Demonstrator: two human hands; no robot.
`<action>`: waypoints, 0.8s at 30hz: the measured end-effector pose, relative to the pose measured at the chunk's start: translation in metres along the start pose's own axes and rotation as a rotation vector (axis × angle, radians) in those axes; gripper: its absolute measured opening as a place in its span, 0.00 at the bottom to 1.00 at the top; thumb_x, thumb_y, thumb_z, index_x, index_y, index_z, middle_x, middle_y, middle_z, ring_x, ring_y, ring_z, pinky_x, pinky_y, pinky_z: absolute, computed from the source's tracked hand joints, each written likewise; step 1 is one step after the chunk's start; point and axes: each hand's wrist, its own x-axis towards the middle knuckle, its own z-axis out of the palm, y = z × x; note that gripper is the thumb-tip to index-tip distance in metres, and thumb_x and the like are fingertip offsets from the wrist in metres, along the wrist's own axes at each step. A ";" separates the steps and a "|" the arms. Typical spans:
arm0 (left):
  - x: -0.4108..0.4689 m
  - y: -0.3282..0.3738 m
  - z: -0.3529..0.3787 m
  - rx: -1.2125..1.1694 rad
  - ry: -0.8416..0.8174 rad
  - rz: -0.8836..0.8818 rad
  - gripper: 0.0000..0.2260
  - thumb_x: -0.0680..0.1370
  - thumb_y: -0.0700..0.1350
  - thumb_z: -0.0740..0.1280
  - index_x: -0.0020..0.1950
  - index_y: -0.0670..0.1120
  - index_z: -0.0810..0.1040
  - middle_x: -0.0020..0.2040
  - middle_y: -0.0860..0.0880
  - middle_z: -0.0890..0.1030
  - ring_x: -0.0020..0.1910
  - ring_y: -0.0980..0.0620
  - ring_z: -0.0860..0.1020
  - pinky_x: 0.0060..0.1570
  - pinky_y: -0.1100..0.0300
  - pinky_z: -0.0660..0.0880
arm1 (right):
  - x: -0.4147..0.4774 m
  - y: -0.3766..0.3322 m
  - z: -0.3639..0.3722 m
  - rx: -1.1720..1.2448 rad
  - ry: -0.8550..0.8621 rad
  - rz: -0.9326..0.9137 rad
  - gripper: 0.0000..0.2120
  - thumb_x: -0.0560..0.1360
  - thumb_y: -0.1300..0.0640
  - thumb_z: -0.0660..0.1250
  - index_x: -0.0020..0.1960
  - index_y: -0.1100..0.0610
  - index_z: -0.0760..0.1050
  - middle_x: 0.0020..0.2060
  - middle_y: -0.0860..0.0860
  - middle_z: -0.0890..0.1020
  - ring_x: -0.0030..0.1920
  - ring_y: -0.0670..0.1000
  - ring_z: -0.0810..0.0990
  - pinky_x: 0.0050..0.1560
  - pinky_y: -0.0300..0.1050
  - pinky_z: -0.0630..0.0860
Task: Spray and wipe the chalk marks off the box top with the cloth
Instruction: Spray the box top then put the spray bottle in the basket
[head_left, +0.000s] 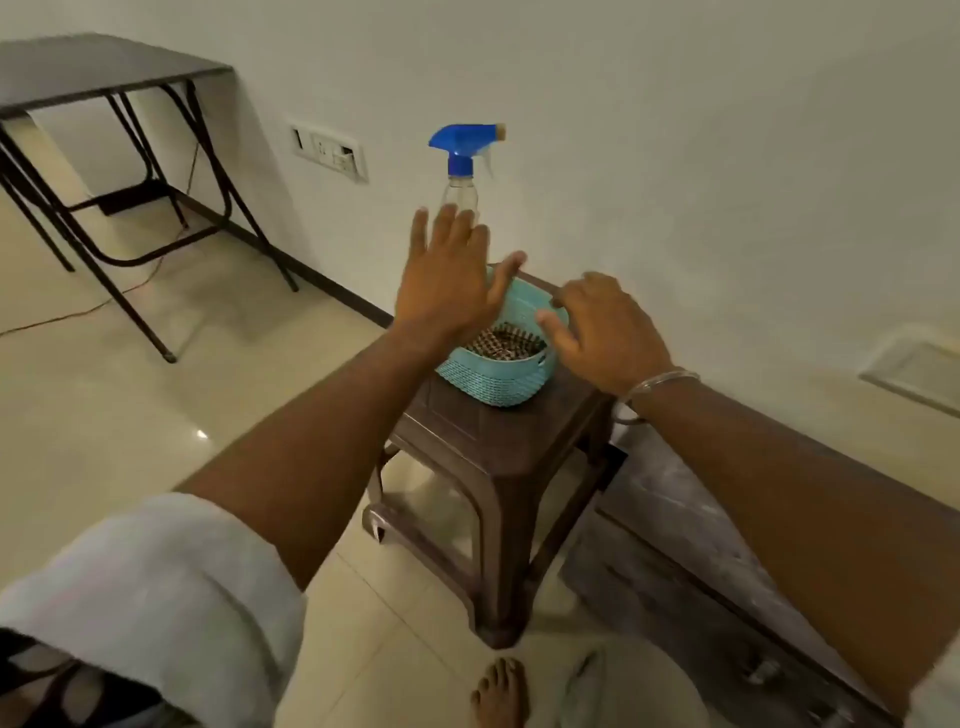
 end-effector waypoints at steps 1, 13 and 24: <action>0.005 -0.015 0.002 -0.004 0.021 -0.049 0.30 0.83 0.62 0.49 0.73 0.40 0.68 0.76 0.40 0.66 0.77 0.41 0.59 0.78 0.42 0.49 | 0.015 -0.008 0.008 0.010 -0.021 -0.037 0.20 0.78 0.43 0.57 0.53 0.58 0.78 0.48 0.57 0.80 0.53 0.57 0.76 0.48 0.50 0.74; 0.057 -0.060 0.044 -0.625 -0.069 -0.322 0.42 0.79 0.58 0.66 0.80 0.41 0.45 0.79 0.40 0.60 0.75 0.41 0.64 0.70 0.48 0.64 | 0.095 -0.050 0.080 -0.154 -0.673 0.048 0.23 0.74 0.56 0.67 0.68 0.57 0.68 0.59 0.58 0.77 0.57 0.58 0.76 0.56 0.49 0.73; 0.078 -0.046 0.055 -0.761 -0.062 -0.313 0.22 0.74 0.50 0.73 0.65 0.44 0.73 0.55 0.47 0.75 0.51 0.51 0.75 0.48 0.61 0.73 | 0.099 -0.029 0.070 0.210 -0.379 0.250 0.14 0.72 0.53 0.70 0.55 0.57 0.75 0.42 0.51 0.76 0.43 0.51 0.76 0.44 0.43 0.74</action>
